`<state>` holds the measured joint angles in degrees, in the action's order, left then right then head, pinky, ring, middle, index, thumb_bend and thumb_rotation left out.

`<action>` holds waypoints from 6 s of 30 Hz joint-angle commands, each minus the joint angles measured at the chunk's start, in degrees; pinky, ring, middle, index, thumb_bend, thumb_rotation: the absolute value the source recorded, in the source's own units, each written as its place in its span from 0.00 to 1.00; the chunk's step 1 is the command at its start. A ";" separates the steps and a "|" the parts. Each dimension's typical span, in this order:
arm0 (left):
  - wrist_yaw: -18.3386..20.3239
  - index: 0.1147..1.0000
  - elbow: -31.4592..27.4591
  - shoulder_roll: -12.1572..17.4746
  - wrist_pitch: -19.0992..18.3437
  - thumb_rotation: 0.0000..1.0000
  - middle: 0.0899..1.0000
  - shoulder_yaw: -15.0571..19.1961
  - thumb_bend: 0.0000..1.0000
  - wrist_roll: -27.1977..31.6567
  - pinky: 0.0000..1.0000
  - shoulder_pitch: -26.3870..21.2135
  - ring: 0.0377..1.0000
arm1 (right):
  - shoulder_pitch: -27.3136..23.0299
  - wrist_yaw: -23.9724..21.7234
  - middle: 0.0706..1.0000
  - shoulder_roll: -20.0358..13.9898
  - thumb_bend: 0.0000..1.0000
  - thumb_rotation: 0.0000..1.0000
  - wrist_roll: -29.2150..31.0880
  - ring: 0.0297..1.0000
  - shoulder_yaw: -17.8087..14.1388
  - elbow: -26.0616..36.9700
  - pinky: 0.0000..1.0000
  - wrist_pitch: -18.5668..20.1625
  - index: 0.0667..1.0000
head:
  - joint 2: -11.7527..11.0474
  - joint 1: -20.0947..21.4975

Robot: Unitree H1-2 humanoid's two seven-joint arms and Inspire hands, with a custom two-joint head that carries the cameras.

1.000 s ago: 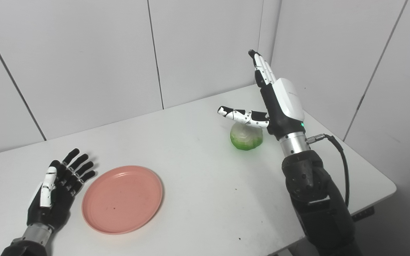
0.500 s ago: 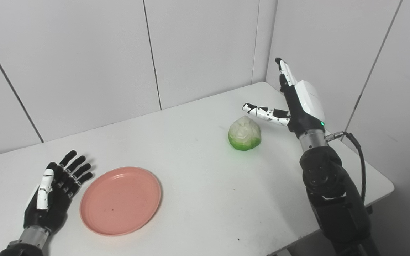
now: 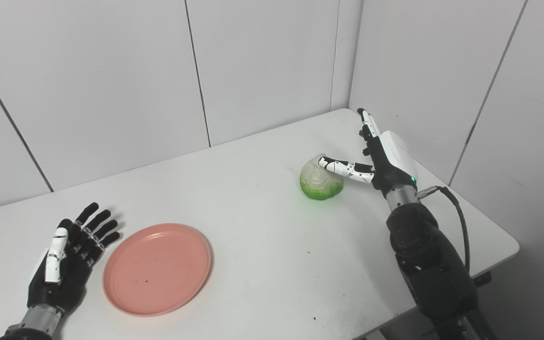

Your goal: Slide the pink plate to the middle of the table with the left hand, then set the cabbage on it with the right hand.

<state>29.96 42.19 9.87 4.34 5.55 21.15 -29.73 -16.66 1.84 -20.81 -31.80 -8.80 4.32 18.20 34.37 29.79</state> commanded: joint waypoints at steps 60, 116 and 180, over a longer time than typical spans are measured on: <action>-1.40 0.86 -3.79 1.83 -7.28 0.98 0.87 -0.08 0.46 -0.77 0.84 6.86 0.85 | -8.87 3.73 1.00 -1.93 1.00 0.58 4.83 1.00 5.52 -18.75 0.94 -0.69 1.00 | 2.56 -1.18; -3.68 0.87 -7.85 0.49 -9.40 1.00 0.89 -1.29 0.46 -1.15 0.86 7.98 0.87 | -8.76 10.41 0.42 -0.50 0.53 0.01 9.94 0.43 5.79 -15.80 0.38 -4.21 0.48 | 3.04 -4.40; -19.76 0.90 -25.66 -11.42 -20.17 1.00 0.90 -9.29 0.44 -10.98 0.88 10.24 0.89 | -10.97 -1.74 0.44 17.51 0.53 0.00 7.68 0.42 25.25 -8.76 0.39 -11.43 0.45 | 6.86 -31.46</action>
<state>11.08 15.32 -1.27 -12.07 -3.56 10.85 -20.51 -25.56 0.00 -3.55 -24.28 16.56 -5.66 9.86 41.22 -1.58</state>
